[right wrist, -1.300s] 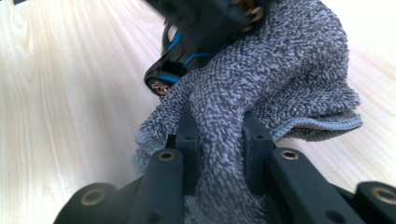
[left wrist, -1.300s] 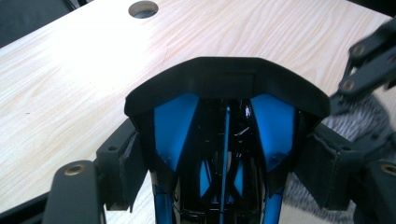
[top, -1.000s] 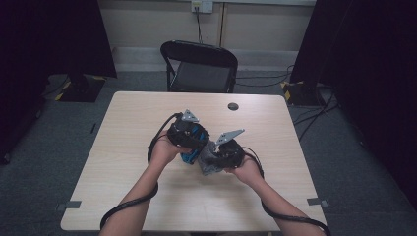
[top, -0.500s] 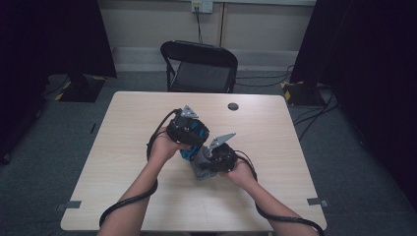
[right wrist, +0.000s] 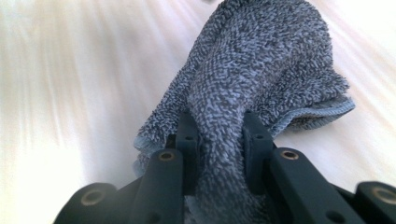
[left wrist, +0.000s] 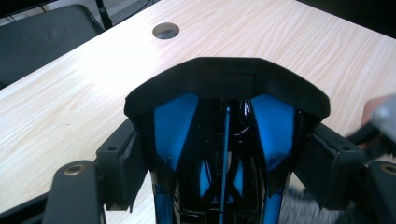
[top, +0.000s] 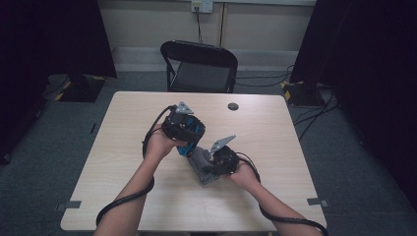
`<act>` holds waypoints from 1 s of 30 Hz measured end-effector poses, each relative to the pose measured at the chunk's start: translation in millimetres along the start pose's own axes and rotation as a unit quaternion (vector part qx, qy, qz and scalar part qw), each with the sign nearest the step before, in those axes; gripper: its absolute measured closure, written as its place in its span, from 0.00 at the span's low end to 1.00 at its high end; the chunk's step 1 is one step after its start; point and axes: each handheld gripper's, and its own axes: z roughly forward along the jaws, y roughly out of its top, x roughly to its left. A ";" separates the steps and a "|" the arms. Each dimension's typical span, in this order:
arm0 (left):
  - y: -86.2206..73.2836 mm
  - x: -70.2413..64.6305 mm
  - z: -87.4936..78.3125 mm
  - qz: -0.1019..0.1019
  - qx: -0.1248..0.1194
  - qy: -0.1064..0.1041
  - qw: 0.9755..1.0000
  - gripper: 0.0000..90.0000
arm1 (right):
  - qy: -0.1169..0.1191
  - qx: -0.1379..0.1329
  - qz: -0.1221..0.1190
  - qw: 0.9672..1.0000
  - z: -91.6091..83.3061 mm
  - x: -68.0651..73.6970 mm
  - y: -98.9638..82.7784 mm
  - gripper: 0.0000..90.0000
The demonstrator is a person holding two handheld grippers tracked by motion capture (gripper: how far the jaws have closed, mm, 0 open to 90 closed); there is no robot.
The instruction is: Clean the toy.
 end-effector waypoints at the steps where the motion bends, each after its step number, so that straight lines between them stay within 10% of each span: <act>1: -0.9 0.8 -0.8 0.000 0.001 0.000 1.000 0.28 | -0.003 0.000 0.004 1.000 -3.0 -3.5 -1.6 0.82; 30: -24.0 -1.6 5.2 0.003 0.021 -0.010 1.000 0.28 | -0.072 -0.050 0.047 0.995 -78.8 -52.6 16.6 0.83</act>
